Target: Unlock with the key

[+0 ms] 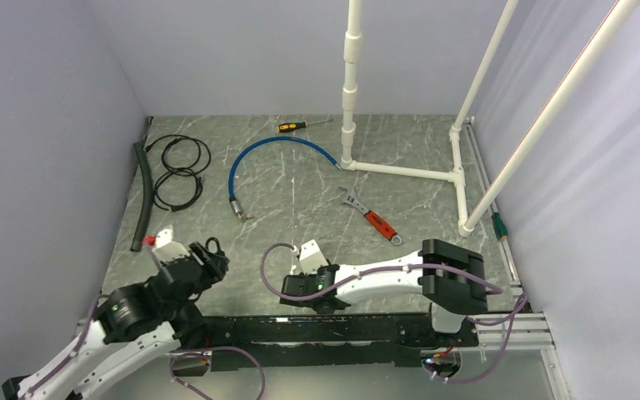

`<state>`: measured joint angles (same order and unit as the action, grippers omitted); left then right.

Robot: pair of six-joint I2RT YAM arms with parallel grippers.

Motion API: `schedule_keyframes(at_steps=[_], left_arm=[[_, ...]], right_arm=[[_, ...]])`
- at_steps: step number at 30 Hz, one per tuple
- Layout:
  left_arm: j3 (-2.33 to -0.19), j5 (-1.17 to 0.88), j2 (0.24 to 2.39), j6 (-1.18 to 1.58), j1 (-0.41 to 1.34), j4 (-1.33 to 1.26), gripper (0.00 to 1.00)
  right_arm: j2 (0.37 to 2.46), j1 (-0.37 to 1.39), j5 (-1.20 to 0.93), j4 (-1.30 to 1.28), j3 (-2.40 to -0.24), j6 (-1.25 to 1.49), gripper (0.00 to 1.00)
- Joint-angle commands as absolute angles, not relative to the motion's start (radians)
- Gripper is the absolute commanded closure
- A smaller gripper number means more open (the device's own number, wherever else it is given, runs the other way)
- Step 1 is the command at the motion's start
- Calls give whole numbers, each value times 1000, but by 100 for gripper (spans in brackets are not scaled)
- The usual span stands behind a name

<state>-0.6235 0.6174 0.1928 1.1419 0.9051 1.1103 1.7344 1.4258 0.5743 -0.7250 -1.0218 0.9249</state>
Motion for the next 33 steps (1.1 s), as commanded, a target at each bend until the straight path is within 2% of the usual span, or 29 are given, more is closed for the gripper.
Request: schedule_keyframes(at_steps=[1,5,10,15,20,23,29,33], left_arm=[[-534,544,294,1197,910,823,99],[-444,453,448,1199,908,600,98],[-463,380,797,1151,904,408,99],[-548,274,1076,1033,877,322,99],[-609,214,1234,938,860,317,96],[-617,191,1259,893,859,317,88],[-623,186,1216,827,860,354,50],[-635,188,1189,804,861,393,40]], right_arm=[[1662,1422,610,-698,-988,902,58],[1612,1422,611,-717,-955,950,49],[1507,1422,603,-748,-901,1020,39],[1357,1422,592,-761,-834,1072,32],[1229,1416,617,-776,-769,1114,30],[1175,1414,618,-769,-741,1120,29],[1108,1413,624,-752,-700,1173,28],[1095,1413,611,-705,-663,1203,32]])
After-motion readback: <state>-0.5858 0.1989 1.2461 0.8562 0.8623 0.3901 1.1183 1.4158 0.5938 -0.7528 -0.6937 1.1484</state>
